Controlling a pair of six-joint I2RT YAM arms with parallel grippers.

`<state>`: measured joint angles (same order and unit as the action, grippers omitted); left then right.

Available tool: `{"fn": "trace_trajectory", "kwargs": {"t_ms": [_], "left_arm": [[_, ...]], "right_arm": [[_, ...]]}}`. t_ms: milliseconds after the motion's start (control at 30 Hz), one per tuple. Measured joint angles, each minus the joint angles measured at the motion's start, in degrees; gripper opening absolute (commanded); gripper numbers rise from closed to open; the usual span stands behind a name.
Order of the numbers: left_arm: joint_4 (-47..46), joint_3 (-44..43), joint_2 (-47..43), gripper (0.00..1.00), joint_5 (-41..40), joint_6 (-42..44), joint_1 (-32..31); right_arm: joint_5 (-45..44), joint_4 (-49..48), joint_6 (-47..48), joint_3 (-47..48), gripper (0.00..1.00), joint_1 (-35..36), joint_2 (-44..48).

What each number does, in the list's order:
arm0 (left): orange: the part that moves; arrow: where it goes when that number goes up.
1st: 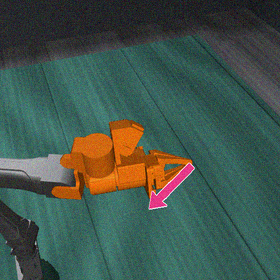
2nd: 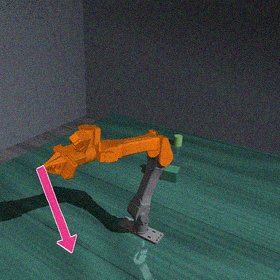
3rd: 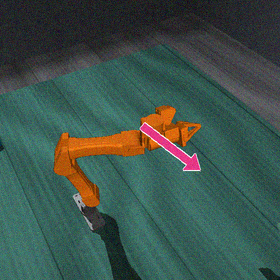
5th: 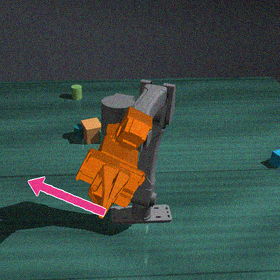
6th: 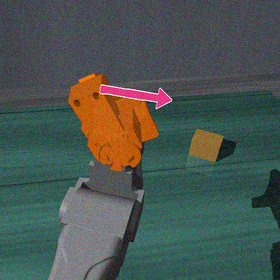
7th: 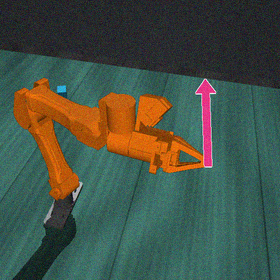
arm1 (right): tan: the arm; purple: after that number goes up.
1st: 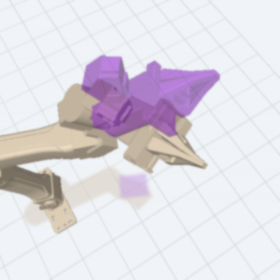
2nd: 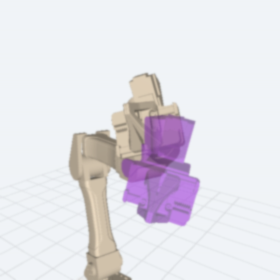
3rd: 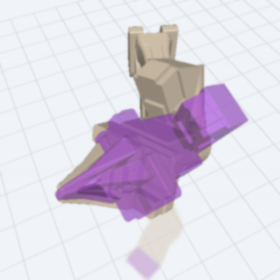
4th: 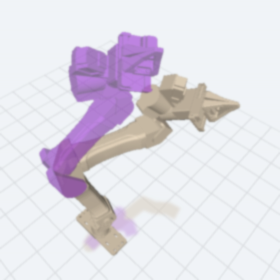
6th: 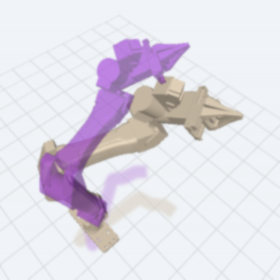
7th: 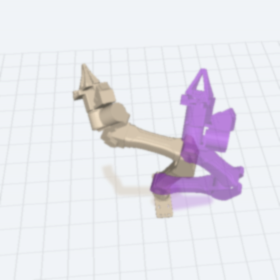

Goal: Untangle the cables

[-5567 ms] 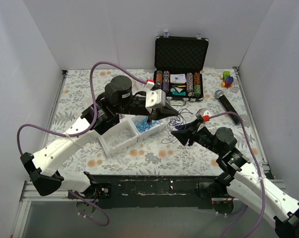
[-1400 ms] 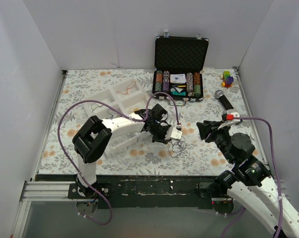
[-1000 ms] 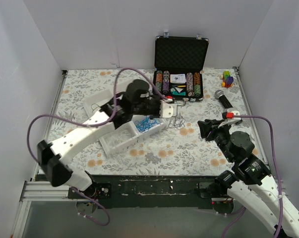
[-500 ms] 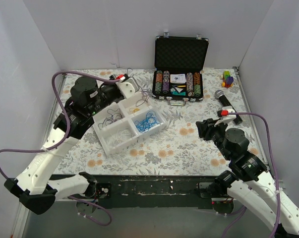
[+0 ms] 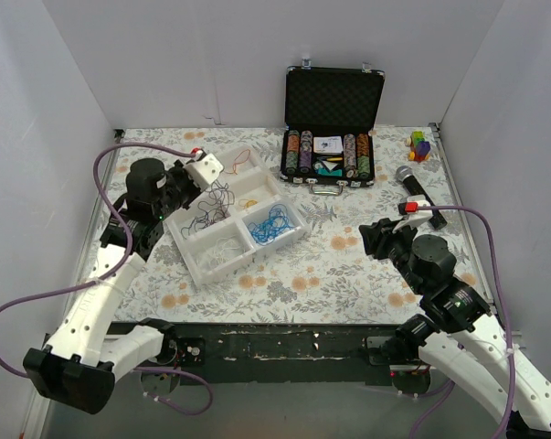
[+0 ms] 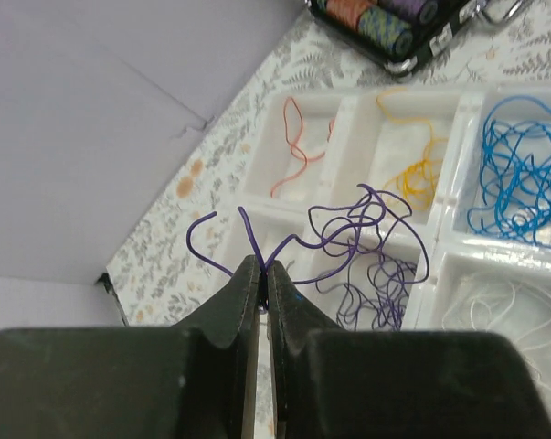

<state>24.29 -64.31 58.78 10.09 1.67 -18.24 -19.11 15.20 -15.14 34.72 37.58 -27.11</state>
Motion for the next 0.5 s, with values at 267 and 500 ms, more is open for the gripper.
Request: {"fn": "trace_trajectory", "kwargs": {"t_ms": [267,500], "left_arm": [[-1.25,9.03,-2.27,0.00,3.15,-0.04,8.15],[-3.58,13.38,-2.29,0.00,5.42,-0.22,12.31]], "right_arm": [[0.17,1.09,-0.72,0.00,0.45,0.00,0.07],[0.74,1.49,-1.20,-0.02,0.45,0.00,0.15]]}}
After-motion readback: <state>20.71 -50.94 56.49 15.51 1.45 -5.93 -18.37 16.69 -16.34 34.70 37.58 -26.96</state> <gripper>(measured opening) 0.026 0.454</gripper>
